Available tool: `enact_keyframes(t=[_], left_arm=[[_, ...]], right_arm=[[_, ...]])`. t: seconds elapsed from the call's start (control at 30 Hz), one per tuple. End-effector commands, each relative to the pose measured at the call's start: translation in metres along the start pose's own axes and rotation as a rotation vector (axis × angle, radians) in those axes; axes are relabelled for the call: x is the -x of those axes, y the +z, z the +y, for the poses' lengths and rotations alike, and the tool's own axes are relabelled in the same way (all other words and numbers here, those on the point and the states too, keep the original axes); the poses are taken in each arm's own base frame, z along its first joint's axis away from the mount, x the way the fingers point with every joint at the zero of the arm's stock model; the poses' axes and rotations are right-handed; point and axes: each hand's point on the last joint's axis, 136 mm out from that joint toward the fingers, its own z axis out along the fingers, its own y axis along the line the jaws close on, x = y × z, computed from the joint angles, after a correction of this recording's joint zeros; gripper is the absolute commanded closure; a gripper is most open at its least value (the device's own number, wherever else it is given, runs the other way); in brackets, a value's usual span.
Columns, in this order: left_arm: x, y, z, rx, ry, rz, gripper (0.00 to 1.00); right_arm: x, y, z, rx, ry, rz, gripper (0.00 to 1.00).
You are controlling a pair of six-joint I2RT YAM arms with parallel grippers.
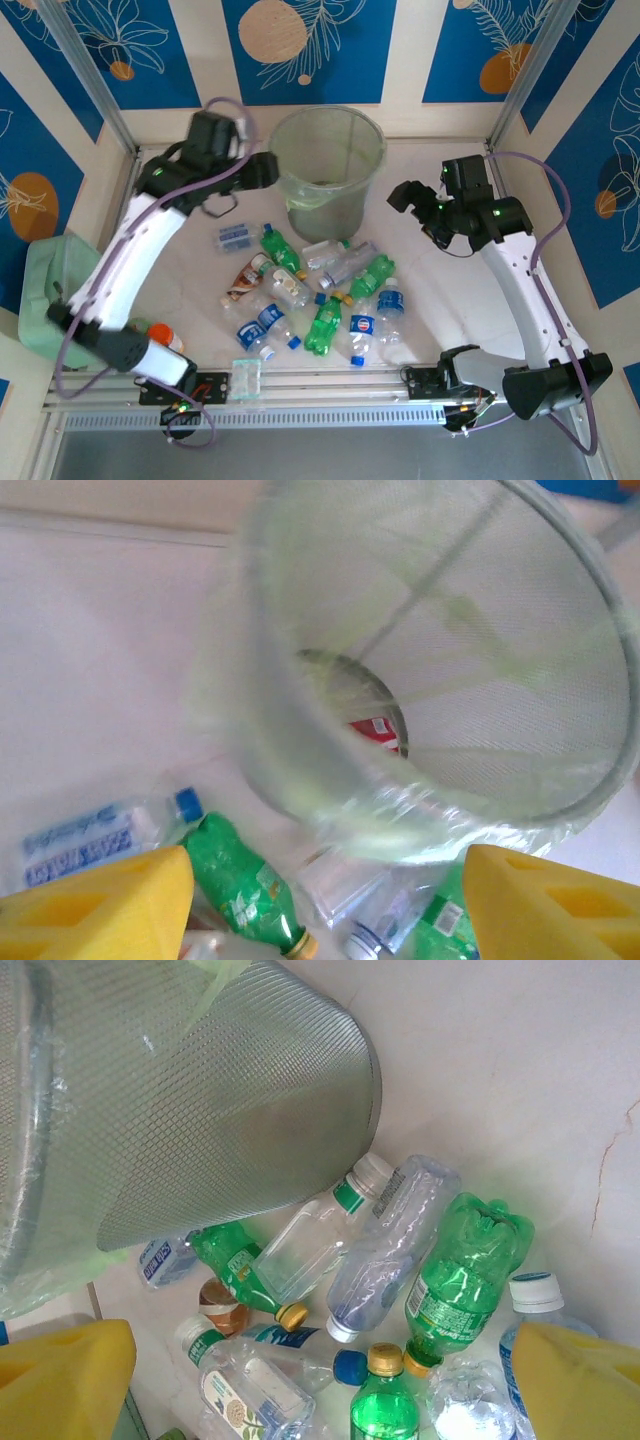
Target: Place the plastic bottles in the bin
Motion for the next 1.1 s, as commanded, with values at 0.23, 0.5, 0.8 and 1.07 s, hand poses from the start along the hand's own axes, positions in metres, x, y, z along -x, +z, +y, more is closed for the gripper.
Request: enact_keyframes(t=[0.23, 0.5, 0.8, 1.07], left_arm=[[-0.089, 0.027, 0.081, 0.063, -0.437, 0.176, 0.31], [-0.143, 0.075, 0.087, 0.102, -0.609, 0.347, 0.31], [-0.177, 0.091, 0.084, 0.180, -0.673, 0.445, 0.34], [-0.203, 0.099, 0.084, 0.234, -0.692, 0.499, 0.34]], right_arm=[[-0.014, 0.004, 0.033, 0.079, -0.114, 0.028, 0.03], [-0.041, 0.015, 0.049, 0.076, -0.217, 0.081, 0.03], [-0.060, 0.036, 0.057, 0.051, -0.252, 0.133, 0.04], [-0.065, 0.043, 0.061, 0.041, -0.271, 0.149, 0.04]])
